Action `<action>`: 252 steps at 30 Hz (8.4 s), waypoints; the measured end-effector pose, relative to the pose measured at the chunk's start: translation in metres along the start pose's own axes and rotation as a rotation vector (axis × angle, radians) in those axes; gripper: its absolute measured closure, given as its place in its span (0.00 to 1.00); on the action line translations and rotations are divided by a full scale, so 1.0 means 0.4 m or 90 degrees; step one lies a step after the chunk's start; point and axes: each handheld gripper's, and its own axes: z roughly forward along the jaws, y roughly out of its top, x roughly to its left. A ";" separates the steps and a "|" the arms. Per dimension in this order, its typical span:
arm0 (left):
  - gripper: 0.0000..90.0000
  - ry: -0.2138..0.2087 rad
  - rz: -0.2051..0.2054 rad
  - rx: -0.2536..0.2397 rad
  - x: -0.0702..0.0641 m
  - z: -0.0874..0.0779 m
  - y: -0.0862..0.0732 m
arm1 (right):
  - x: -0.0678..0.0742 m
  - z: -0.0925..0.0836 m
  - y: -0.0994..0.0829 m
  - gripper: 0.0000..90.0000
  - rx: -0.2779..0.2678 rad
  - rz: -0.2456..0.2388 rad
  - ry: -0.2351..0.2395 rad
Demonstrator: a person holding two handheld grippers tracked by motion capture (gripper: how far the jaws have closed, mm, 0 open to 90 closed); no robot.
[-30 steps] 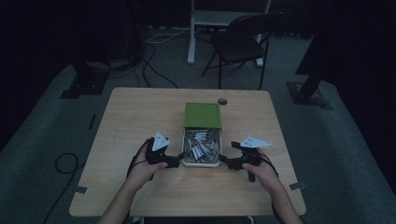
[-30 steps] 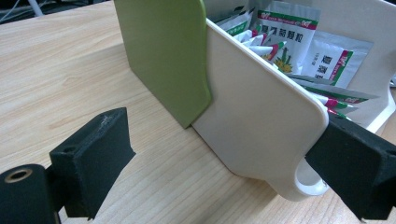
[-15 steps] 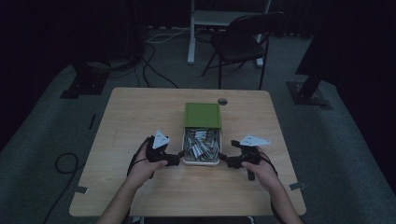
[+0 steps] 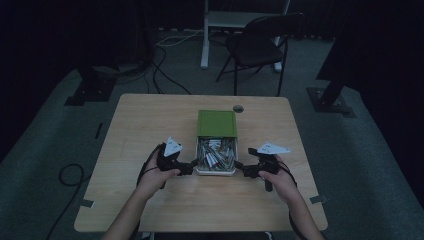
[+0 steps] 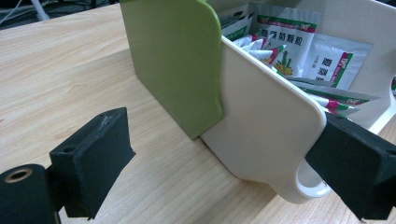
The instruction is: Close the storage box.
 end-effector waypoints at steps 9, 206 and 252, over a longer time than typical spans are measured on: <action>0.10 -0.008 -0.012 0.005 0.005 0.007 0.005 | -0.008 0.002 0.008 0.14 0.002 -0.001 -0.010; 0.10 0.265 -0.125 0.102 0.163 -0.118 -0.159 | 0.060 0.004 -0.100 0.11 0.070 0.001 -0.057; 0.10 0.352 -0.210 0.138 0.238 -0.249 -0.305 | 0.080 -0.035 -0.171 0.11 0.176 -0.049 -0.119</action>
